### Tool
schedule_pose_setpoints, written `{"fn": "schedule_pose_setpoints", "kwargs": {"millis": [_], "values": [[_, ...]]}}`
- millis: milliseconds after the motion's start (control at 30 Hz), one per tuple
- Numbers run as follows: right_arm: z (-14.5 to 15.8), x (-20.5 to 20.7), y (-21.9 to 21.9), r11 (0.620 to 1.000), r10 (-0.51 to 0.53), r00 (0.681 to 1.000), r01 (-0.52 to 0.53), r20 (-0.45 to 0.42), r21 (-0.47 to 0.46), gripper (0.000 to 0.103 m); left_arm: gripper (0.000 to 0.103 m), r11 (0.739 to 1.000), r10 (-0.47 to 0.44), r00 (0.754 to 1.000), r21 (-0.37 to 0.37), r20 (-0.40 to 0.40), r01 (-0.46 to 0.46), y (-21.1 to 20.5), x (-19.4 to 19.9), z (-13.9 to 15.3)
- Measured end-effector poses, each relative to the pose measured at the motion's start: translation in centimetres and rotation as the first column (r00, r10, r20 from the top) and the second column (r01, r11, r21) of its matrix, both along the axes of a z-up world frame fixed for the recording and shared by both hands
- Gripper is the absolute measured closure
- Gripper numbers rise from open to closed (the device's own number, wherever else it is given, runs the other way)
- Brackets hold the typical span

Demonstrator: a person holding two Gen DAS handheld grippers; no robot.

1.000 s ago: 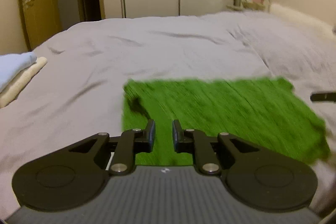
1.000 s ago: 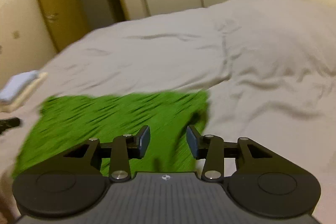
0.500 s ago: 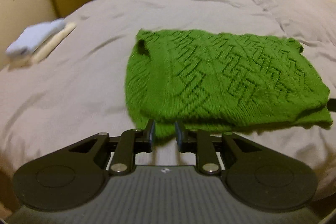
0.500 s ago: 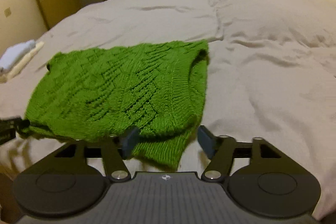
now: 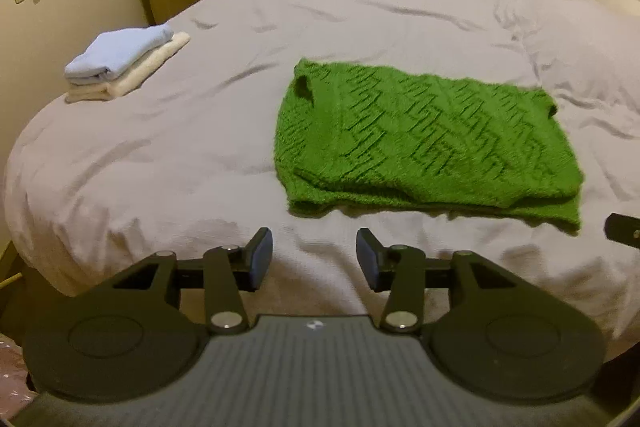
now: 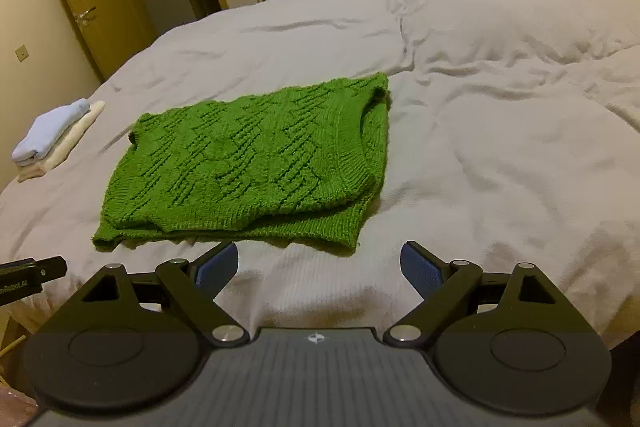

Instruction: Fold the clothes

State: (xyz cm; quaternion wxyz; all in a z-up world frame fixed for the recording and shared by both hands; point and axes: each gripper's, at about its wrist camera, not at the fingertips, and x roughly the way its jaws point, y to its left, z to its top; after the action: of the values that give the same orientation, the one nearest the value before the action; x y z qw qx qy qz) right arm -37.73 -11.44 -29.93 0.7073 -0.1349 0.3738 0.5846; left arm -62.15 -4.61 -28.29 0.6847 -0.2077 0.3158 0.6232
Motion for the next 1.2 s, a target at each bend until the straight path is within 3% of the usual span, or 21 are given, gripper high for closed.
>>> {"fn": "schedule_pose_setpoints", "kwargs": {"millis": [133, 433, 767, 1200], "values": [[1.2, -0.6, -1.2, 0.999, 0.004, 1.000, -0.004, 0.012, 0.035, 0.000, 0.057, 1.000, -0.010, 1.000, 0.027, -0.007, 0.010, -1.0, 0.3, 0.7], [2.9, -1.3, -2.4, 0.997, -0.008, 0.999, 0.004, 0.050, 0.076, 0.000, 0.050, 0.998, -0.025, 1.000, 0.055, 0.001, 0.025, -1.9, 0.8, 1.7], [2.5, -1.8, -1.8, 1.000, -0.025, 0.994, 0.023, 0.104, 0.018, 0.000, 0.040, 0.997, -0.048, 0.999, 0.054, 0.006, 0.048, -1.8, 1.1, 1.8], [0.8, -3.1, 1.1, 0.997, 0.013, 0.989, -0.001, 0.146, -0.076, 0.000, 0.038, 1.000, -0.025, 0.999, -0.016, 0.019, 0.025, 0.7, -0.3, -0.3]]}}
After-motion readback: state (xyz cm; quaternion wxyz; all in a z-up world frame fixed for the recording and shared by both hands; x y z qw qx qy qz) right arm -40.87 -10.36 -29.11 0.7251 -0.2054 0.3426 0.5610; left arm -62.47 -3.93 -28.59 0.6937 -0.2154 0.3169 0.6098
